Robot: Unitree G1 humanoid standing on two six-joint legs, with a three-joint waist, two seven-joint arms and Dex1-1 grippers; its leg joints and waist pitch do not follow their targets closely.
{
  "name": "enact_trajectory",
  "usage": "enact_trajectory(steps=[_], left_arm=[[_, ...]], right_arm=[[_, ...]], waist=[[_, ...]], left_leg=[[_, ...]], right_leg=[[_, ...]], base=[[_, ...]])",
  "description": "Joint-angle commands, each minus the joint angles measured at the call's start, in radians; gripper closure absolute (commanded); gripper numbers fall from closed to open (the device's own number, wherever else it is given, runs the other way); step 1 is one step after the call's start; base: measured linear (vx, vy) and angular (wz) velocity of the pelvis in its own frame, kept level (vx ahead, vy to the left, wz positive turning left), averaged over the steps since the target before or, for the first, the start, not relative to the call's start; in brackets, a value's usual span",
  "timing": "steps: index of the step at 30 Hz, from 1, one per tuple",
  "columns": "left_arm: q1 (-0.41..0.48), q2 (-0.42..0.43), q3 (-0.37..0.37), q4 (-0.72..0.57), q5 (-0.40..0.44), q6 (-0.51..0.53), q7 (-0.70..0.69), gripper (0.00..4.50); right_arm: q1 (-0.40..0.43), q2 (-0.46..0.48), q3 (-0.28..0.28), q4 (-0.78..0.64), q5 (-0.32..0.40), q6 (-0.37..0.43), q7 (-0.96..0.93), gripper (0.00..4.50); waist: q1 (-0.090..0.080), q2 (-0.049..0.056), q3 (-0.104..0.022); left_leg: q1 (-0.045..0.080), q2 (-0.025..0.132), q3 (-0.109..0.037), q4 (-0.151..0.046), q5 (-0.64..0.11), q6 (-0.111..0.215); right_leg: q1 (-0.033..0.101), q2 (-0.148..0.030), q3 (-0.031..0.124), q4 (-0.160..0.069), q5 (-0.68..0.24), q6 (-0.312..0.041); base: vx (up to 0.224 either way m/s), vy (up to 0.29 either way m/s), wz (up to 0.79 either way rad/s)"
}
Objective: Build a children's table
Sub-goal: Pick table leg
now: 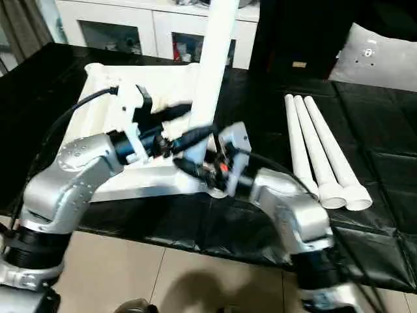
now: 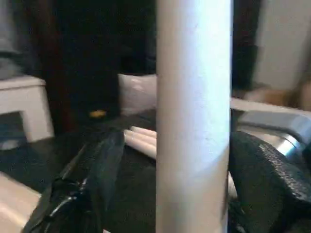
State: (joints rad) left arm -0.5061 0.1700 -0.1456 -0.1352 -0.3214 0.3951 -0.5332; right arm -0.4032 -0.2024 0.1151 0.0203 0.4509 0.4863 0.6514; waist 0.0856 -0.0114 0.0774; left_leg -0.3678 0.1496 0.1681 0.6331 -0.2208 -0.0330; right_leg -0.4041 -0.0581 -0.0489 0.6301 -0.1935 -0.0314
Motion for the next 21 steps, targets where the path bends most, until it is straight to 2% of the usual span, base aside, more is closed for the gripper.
enact_trajectory(steps=[1, 2, 5, 9, 13, 15, 20, 21], left_arm=[[0.008, -0.02, -0.01, -0.003, 0.062, -0.048, 0.084, 0.95], [0.012, -0.033, -0.01, 0.002, 0.073, -0.058, 0.107, 1.11], [0.027, -0.058, -0.037, 0.017, 0.109, -0.092, 0.13, 1.21], [0.039, -0.082, -0.067, 0.021, 0.14, -0.102, 0.151, 1.21], [0.043, -0.095, -0.076, 0.025, 0.142, -0.098, 0.161, 1.21], [0.049, -0.107, -0.075, 0.027, 0.141, -0.1, 0.168, 1.21], [0.061, -0.106, -0.082, 0.033, 0.127, -0.077, 0.145, 1.21], [0.063, -0.105, -0.085, 0.031, 0.126, -0.076, 0.14, 1.21]], right_arm=[[-0.01, 0.005, -0.03, 0.008, -0.017, -0.025, -0.037, 2.57], [-0.011, 0.009, -0.032, 0.012, -0.019, -0.027, -0.044, 2.57], [-0.014, 0.019, -0.035, 0.022, -0.027, -0.033, -0.062, 2.57], [-0.018, 0.029, -0.037, 0.023, -0.035, -0.035, -0.077, 2.57], [-0.02, 0.03, -0.038, 0.026, -0.037, -0.037, -0.081, 2.57], [-0.019, 0.03, -0.039, 0.025, -0.039, -0.038, -0.085, 2.57], [-0.022, 0.027, -0.033, 0.022, -0.043, -0.034, -0.076, 2.57], [-0.023, 0.025, -0.027, 0.022, -0.045, -0.034, -0.066, 2.57]], waist=[[-0.005, -0.006, -0.074], [-0.006, -0.008, -0.073], [-0.007, -0.008, -0.072], [-0.009, -0.009, -0.07], [-0.011, -0.01, -0.07], [-0.013, -0.014, -0.07], [-0.018, -0.014, -0.07], [-0.021, -0.018, -0.071]], left_leg=[[0.003, 0.072, -0.024, -0.079, -0.044, 0.022], [0.003, 0.072, -0.024, -0.079, -0.045, 0.022], [0.001, 0.071, -0.024, -0.079, -0.05, 0.025], [0.003, 0.071, -0.024, -0.08, -0.058, 0.029], [0.003, 0.072, -0.024, -0.08, -0.056, 0.033], [0.001, 0.071, -0.023, -0.08, -0.06, 0.035], [0.0, 0.07, -0.024, -0.079, -0.057, 0.04], [-0.001, 0.07, -0.024, -0.079, -0.058, 0.042]], right_leg=[[0.062, -0.088, 0.055, -0.073, -0.142, -0.181], [0.062, -0.088, 0.055, -0.073, -0.145, -0.179], [0.061, -0.088, 0.055, -0.075, -0.151, -0.173], [0.058, -0.087, 0.055, -0.077, -0.165, -0.167], [0.058, -0.088, 0.055, -0.076, -0.159, -0.172], [0.059, -0.088, 0.055, -0.077, -0.166, -0.171], [0.058, -0.089, 0.054, -0.079, -0.179, -0.166], [0.059, -0.088, 0.054, -0.079, -0.183, -0.165]], base=[[0.0, 0.0, 0.0], [0.0, 0.0, 0.0], [0.0, 0.0, 0.0], [0.0, 0.0, 0.0], [0.0, 0.0, 0.0], [0.0, 0.0, 0.0], [0.0, 0.0, 0.0], [0.0, 0.0, 0.0]])
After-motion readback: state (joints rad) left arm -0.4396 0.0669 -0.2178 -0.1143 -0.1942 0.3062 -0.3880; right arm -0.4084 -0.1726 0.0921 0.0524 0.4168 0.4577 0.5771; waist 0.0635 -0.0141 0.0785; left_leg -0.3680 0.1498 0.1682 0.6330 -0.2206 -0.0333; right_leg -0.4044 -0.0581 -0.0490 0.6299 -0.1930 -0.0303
